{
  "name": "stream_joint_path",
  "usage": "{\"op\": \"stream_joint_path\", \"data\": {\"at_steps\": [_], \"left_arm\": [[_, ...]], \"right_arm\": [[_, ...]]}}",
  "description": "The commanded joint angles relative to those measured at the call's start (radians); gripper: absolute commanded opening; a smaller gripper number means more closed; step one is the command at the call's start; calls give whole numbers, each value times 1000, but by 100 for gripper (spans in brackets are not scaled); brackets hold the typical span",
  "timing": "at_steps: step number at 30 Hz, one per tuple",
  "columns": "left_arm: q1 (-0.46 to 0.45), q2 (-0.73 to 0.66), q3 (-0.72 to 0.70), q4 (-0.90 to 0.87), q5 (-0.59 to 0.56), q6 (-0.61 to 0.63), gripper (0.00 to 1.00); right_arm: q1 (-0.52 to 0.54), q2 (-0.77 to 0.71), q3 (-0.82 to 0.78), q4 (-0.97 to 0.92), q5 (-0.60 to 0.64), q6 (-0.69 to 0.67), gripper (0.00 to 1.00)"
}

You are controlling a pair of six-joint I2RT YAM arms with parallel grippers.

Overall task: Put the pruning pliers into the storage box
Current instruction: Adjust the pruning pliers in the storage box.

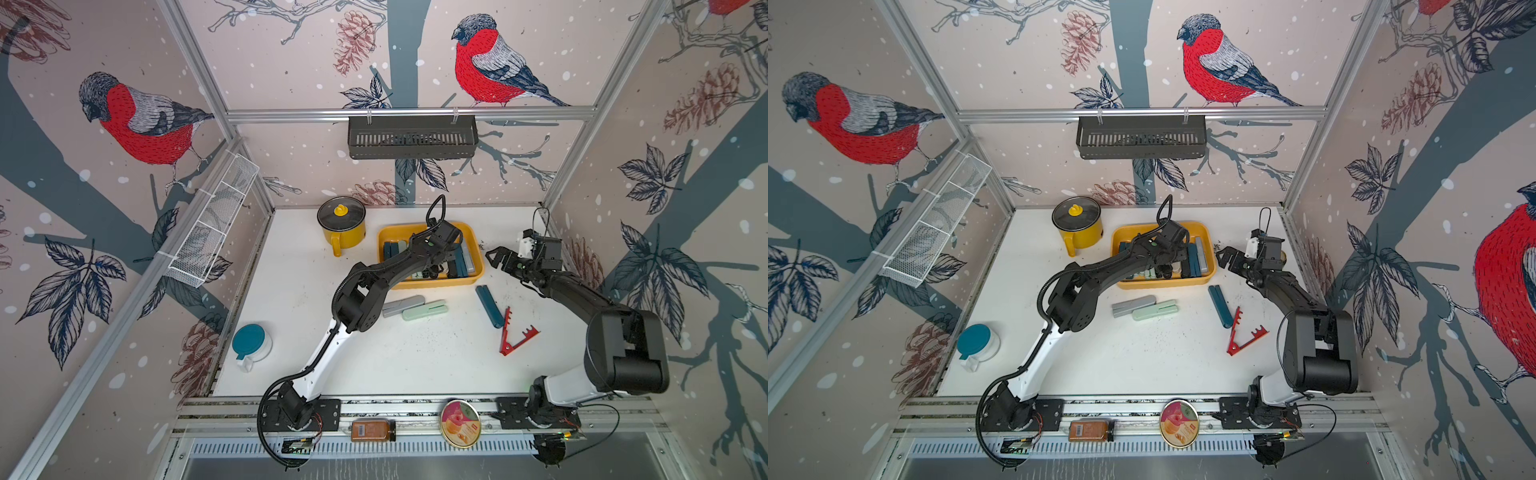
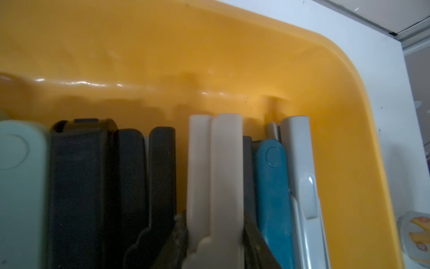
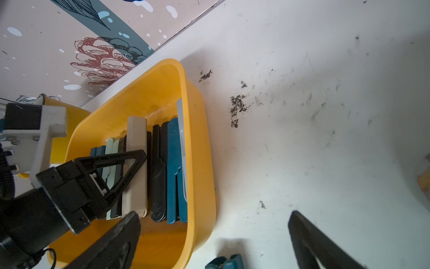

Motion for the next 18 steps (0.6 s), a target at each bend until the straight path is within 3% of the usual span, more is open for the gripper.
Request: {"op": "stream_joint_path", "data": {"at_steps": [1,6,18], "left_arm": [[-3,5,11,-22,-64,-9,20],[-6,9,14,-41,-90,-5,23],[-9,10,23,-45,-99,15,45]], "right_arm": [[-6,0,-3,29,-34,-6,100],[-9,5,-7,34,-42,-3,100],[-14,9,-1,31,-49,-3,100]]}}
